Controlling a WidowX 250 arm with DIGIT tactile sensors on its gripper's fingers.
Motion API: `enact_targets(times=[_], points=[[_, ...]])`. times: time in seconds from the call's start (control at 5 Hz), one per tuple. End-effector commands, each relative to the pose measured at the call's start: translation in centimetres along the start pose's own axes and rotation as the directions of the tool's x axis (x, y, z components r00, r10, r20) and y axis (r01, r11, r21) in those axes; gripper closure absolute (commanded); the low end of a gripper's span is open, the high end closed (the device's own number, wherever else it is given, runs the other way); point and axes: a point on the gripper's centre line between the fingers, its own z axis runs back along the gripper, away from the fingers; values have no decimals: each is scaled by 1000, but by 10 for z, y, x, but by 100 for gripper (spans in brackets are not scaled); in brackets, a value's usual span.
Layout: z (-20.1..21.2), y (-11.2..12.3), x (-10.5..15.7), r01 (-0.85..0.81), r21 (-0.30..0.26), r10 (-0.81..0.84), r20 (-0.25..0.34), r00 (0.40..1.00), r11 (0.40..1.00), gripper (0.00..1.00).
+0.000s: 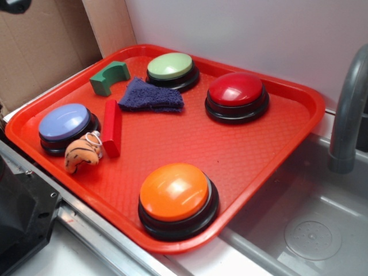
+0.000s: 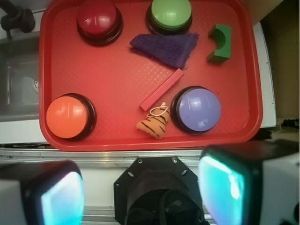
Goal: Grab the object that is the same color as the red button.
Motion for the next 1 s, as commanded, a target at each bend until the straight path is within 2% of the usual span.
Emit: enact_targets(times=[0.0,0.2,0.4,0.6,0.8], points=[[0,0,0,0,0,0,0,1000,1000,0],[-23,8,10,-229,-43,230,35,972,973,0],[-42,13,19,-351,-59,354,68,933,935,0],[-63,19,30,-491,-60,495,74,866,869,0],[-110,29,53,-587,-50,589,87,803,808,0]])
